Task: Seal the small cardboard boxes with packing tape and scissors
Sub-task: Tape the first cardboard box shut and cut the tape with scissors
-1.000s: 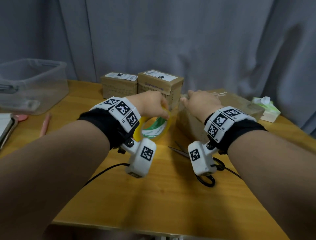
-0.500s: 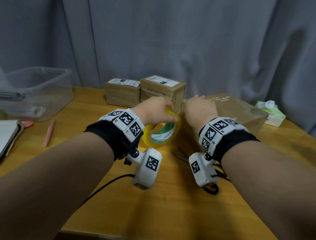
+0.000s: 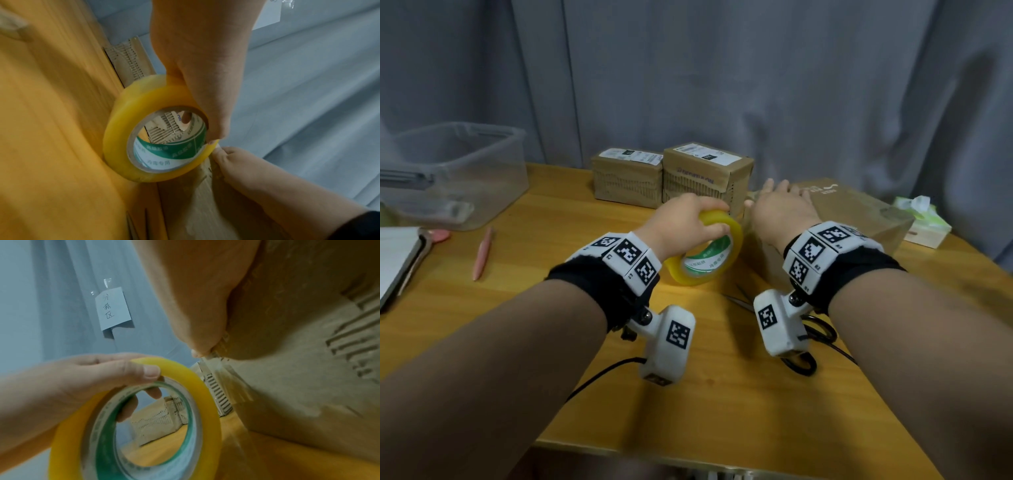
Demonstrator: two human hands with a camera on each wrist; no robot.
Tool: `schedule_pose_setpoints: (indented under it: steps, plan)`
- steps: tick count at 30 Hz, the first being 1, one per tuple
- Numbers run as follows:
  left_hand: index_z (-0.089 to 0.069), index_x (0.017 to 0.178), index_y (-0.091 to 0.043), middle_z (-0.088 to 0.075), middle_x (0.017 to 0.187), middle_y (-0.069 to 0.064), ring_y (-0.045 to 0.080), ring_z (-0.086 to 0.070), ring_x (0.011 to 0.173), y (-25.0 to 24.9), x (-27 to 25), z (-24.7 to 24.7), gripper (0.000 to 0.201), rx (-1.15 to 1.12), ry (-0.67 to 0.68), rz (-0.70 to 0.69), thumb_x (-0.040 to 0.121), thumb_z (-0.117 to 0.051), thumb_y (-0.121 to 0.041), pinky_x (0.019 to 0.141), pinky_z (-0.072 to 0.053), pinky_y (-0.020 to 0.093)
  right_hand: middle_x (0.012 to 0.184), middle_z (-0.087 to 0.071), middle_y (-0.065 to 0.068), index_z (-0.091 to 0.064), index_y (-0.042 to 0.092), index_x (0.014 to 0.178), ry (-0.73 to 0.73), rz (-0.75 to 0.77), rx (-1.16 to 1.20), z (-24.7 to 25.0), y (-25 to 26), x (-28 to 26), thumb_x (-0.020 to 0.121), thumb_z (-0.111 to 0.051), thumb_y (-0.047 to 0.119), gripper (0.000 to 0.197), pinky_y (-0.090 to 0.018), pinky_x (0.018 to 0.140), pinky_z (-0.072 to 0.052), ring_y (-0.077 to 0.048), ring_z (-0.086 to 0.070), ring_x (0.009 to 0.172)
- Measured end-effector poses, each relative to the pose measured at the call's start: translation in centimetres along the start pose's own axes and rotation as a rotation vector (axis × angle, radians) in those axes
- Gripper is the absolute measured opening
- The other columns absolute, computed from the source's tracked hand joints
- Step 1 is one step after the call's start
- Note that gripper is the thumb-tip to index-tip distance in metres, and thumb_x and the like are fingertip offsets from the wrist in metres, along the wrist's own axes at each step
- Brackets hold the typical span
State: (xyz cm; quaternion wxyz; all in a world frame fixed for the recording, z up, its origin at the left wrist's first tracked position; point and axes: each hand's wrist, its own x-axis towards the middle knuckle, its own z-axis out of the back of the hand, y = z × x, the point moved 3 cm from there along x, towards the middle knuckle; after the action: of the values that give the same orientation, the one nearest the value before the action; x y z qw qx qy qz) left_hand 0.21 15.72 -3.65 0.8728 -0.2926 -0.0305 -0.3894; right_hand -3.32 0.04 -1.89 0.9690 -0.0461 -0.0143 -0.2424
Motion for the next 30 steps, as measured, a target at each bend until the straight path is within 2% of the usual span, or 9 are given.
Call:
schedule_pose_setpoints:
  steps: [4, 7, 9, 12, 15, 18, 21, 26, 30]
  plan:
    - [-0.056, 0.128, -0.031, -0.056, 0.124, 0.005, 0.022, -0.052, 0.115, 0.0, -0.1, -0.3, 0.044, 0.018, -0.027, 0.030, 0.087, -0.060, -0.044, 0.096, -0.044, 0.034, 0.143, -0.041, -0.024, -0.035, 0.001, 0.141, -0.056, 0.132, 0.229, 1.1, -0.6, -0.2, 0.102, -0.021, 0.045, 0.060, -0.048, 0.111, -0.028, -0.037, -0.037, 0.134]
    - [-0.054, 0.130, -0.032, -0.052, 0.126, 0.006, 0.022, -0.050, 0.116, -0.1, -0.2, -0.3, 0.044, 0.036, -0.034, 0.052, 0.088, -0.058, -0.044, 0.092, -0.040, 0.030, 0.117, -0.063, -0.013, -0.061, 0.005, 0.118, -0.266, 0.337, 0.467, 3.2, -1.5, -2.4, 0.101, -0.042, 0.030, 0.036, -0.031, 0.090, -0.041, -0.028, -0.056, 0.111]
    - [-0.053, 0.130, -0.033, -0.051, 0.126, 0.006, 0.023, -0.051, 0.116, -0.3, -0.3, -0.3, 0.044, 0.049, -0.038, 0.068, 0.089, -0.058, -0.045, 0.091, -0.041, 0.032, 0.092, -0.065, -0.003, -0.068, 0.009, 0.103, -0.331, 0.400, 0.464, 4.1, -2.0, -5.0, 0.097, -0.052, 0.025, 0.023, -0.024, 0.074, -0.038, -0.019, -0.059, 0.087]
    - [-0.054, 0.130, -0.032, -0.051, 0.129, 0.007, 0.024, -0.051, 0.117, -0.6, -0.4, -0.3, 0.044, 0.069, -0.053, 0.079, 0.088, -0.058, -0.045, 0.091, -0.041, 0.032, 0.063, -0.063, 0.002, -0.067, 0.011, 0.086, -0.009, 0.402, 0.376, 2.6, -2.6, -8.6, 0.093, -0.060, 0.029, 0.021, -0.029, 0.058, -0.047, -0.014, -0.060, 0.056]
    - [-0.054, 0.131, -0.029, -0.054, 0.133, 0.005, 0.022, -0.053, 0.118, -1.1, -0.4, -0.2, 0.047, 0.068, -0.028, 0.083, 0.087, -0.059, -0.046, 0.093, -0.043, 0.032, 0.075, -0.069, -0.007, -0.064, 0.006, 0.097, 0.375, 0.281, 0.112, -1.2, -3.8, -11.2, 0.089, -0.065, 0.036, 0.031, -0.035, 0.063, -0.057, -0.024, -0.067, 0.065]
    - [-0.053, 0.133, -0.024, -0.055, 0.134, 0.003, 0.021, -0.052, 0.120, -1.8, -0.6, -0.1, 0.051, 0.050, 0.007, 0.092, 0.087, -0.061, -0.043, 0.097, -0.044, 0.032, 0.101, -0.062, -0.005, -0.054, 0.010, 0.118, 0.450, 0.255, -0.023, -3.5, -4.4, -12.6, 0.088, -0.065, 0.036, 0.041, -0.029, 0.067, -0.049, -0.021, -0.060, 0.083]
    - [-0.051, 0.135, -0.022, -0.056, 0.134, 0.004, 0.021, -0.050, 0.122, -2.4, -0.6, 0.0, 0.053, 0.089, 0.035, 0.081, 0.087, -0.062, -0.042, 0.098, -0.043, 0.032, 0.121, -0.058, -0.008, -0.050, 0.012, 0.127, 0.476, 0.247, -0.015, -4.1, -4.6, -13.0, 0.084, -0.068, 0.028, 0.049, -0.036, 0.083, -0.052, -0.026, -0.058, 0.105]
    - [-0.055, 0.132, -0.022, -0.056, 0.134, 0.004, 0.022, -0.049, 0.123, -2.9, -0.2, 0.4, 0.051, 0.162, 0.100, 0.071, 0.086, -0.063, -0.043, 0.099, -0.040, 0.032, 0.097, -0.059, -0.009, -0.058, 0.007, 0.113, 0.349, 0.252, 0.068, -2.7, -4.6, -13.2, 0.088, -0.059, 0.022, 0.029, -0.032, 0.059, -0.044, -0.026, -0.058, 0.081]
    - [-0.055, 0.131, -0.022, -0.055, 0.134, 0.004, 0.022, -0.049, 0.123, -3.1, -0.1, 0.6, 0.052, 0.174, 0.129, 0.073, 0.085, -0.064, -0.044, 0.100, -0.041, 0.033, 0.073, -0.055, -0.011, -0.060, 0.004, 0.077, 0.345, 0.158, 0.283, -0.1, -5.6, -13.0, 0.085, -0.057, 0.018, 0.016, -0.031, 0.057, -0.039, -0.026, -0.049, 0.066]
